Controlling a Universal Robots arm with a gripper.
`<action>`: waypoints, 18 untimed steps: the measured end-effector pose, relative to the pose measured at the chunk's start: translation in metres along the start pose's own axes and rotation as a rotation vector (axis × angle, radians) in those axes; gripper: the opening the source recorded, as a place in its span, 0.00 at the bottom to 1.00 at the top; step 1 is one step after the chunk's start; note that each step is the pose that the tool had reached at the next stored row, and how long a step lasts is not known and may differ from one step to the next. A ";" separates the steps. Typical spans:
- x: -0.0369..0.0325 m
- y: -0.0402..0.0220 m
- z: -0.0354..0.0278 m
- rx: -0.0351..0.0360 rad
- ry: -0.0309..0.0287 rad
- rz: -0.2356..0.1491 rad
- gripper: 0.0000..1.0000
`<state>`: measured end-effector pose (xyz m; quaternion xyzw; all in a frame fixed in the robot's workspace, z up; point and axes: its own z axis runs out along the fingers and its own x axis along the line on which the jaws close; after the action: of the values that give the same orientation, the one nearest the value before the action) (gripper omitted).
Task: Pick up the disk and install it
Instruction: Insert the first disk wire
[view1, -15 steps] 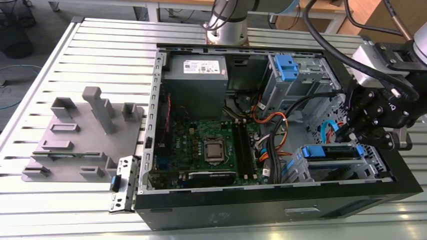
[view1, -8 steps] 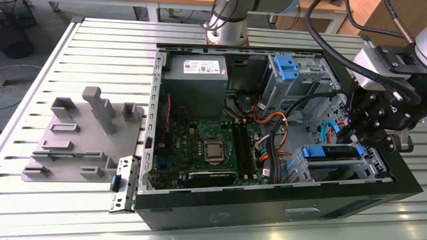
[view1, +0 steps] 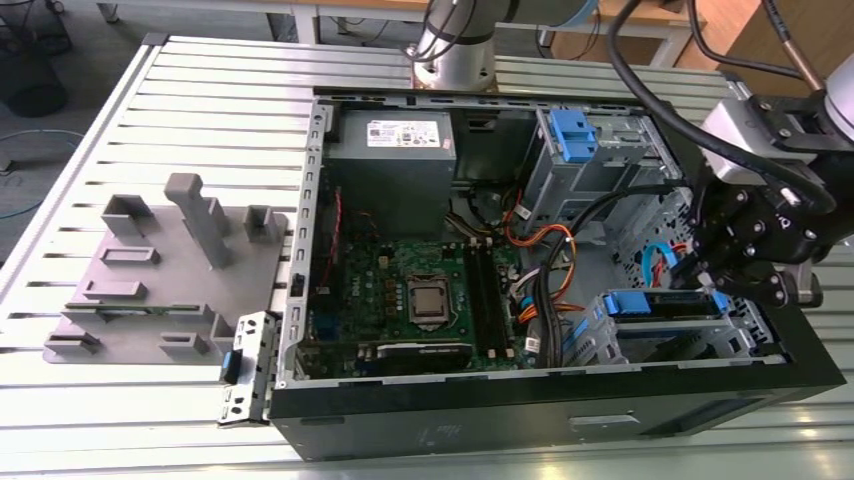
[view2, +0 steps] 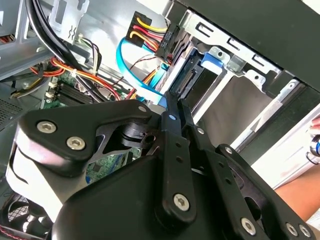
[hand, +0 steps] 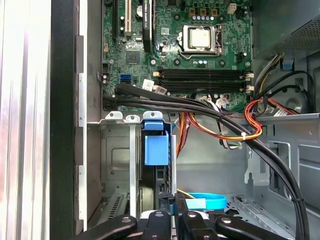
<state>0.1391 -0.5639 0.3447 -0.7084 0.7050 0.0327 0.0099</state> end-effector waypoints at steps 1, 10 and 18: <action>0.0000 0.0006 0.0002 0.0000 -0.0003 0.000 0.16; 0.0034 0.0008 0.0028 -0.0001 -0.0002 0.000 0.16; 0.0036 0.0010 0.0046 0.0006 -0.0002 0.011 0.16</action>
<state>0.1380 -0.5673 0.3399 -0.7045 0.7089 0.0326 0.0100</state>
